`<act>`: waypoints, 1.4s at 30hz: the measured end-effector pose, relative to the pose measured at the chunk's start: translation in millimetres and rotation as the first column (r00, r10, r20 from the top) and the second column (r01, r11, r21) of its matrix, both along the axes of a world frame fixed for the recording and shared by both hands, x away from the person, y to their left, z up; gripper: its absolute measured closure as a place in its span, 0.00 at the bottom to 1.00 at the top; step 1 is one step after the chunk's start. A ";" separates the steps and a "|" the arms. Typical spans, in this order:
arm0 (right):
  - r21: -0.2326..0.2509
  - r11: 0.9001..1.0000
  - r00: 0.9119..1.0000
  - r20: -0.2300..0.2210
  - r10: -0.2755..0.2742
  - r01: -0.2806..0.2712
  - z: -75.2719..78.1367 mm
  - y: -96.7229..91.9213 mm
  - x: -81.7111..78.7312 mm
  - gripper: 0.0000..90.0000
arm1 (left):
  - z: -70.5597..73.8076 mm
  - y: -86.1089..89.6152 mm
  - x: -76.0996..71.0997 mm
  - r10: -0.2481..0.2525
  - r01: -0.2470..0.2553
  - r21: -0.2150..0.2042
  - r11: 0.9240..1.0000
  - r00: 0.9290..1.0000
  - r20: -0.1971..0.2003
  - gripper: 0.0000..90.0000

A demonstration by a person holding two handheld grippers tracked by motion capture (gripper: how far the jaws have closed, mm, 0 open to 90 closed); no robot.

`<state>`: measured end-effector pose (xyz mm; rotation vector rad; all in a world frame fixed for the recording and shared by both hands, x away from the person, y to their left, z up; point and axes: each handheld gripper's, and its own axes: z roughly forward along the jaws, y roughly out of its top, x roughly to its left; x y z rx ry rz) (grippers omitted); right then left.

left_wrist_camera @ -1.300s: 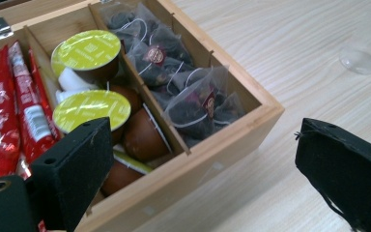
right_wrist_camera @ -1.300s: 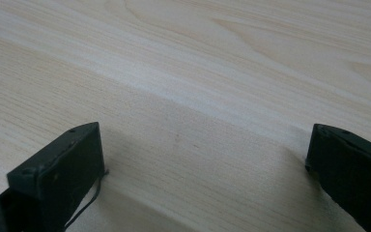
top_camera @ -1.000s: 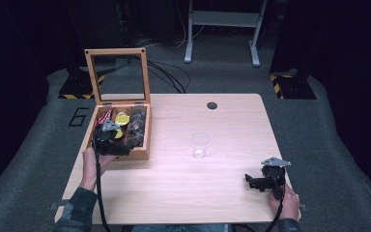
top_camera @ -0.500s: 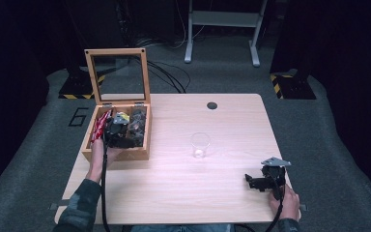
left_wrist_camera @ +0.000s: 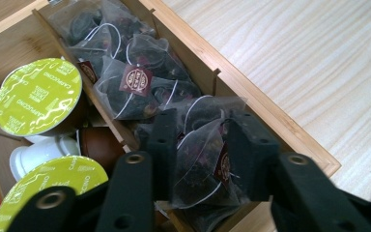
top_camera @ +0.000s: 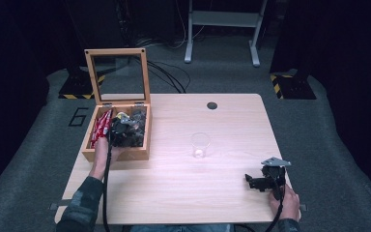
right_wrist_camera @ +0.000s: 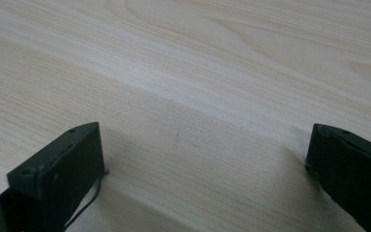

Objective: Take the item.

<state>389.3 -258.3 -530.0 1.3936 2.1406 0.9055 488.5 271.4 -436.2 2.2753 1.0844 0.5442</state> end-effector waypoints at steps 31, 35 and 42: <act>-0.003 1.000 1.000 -0.001 0.007 -0.007 0.0 -0.5 0.0 0.00 | 11.0 8.6 -14.7 0.006 -0.004 -0.021 1.000 0.996 0.090 1.00; 0.000 1.000 1.000 -0.001 0.003 -0.003 0.0 -0.2 0.0 0.00 | 16.8 8.4 -17.5 0.003 0.000 -0.029 1.000 0.995 0.101 1.00; -0.001 1.000 1.000 0.000 0.005 -0.005 0.0 -0.3 0.0 0.00 | 30.4 9.0 -23.9 -0.002 0.007 -0.038 0.999 0.990 0.142 1.00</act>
